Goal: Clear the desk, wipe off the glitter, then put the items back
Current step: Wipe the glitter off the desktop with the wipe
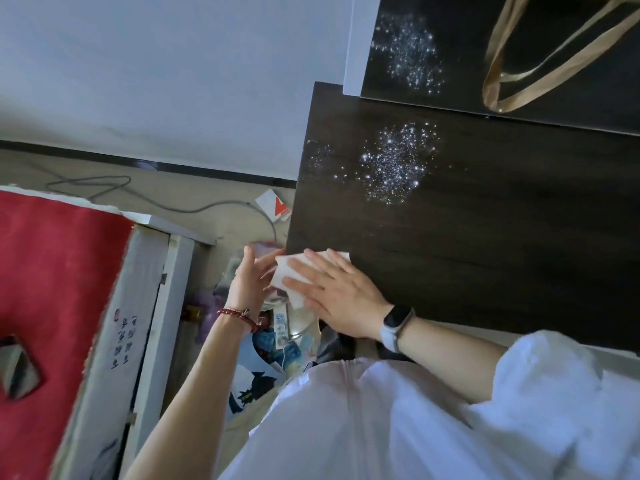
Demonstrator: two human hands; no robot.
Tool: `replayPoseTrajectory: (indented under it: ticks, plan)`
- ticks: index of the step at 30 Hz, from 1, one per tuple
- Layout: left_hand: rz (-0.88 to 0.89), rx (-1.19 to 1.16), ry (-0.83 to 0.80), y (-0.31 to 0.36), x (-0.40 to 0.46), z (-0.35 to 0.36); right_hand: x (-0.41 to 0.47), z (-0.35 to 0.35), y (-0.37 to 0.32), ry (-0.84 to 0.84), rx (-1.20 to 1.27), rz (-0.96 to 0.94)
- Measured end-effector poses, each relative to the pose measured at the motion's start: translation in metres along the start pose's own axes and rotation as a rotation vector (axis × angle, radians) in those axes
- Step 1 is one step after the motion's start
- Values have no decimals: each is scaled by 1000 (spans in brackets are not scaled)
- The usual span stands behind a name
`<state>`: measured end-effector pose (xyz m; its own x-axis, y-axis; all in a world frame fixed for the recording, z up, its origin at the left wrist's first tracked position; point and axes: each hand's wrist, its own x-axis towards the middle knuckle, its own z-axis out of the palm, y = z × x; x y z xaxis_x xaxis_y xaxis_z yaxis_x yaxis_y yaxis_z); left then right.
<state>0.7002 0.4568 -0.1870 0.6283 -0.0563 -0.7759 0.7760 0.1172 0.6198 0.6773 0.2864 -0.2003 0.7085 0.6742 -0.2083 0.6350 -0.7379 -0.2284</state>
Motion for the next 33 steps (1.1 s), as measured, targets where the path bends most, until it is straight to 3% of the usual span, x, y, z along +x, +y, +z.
replayPoseTrajectory:
  ticks: [3,5,6,9,11,13,16,20,22,24,27,29,31,33]
  plan:
    - [92,55,20,-4,-4,5,28,-15,33,116,53,285]
    - [108,61,25,-6,-4,7,36,-15,24,102,137,463]
    - [100,45,25,-6,-3,7,34,-10,10,89,140,435]
    - [38,-21,48,-5,3,3,8,4,-33,44,42,121]
    - [103,102,92,-1,3,6,-16,11,-26,33,-21,56]
    - [231,359,194,0,8,12,-43,16,-3,69,-20,125]
    - [417,782,242,-4,8,31,-84,13,34,136,38,420]
    - [456,877,294,-8,6,49,-73,0,88,240,160,986]
    - [453,895,295,-8,7,48,-37,-9,97,324,238,1156]
    - [432,898,274,-9,9,45,1,-13,81,340,249,1035]
    - [423,833,249,-8,10,40,34,-14,29,216,156,539]
    - [424,769,231,-9,12,36,26,-14,28,118,176,362]
    - [437,753,222,-9,15,34,3,-10,56,198,117,418]
    - [437,730,215,-8,18,35,-24,-8,99,301,69,717]
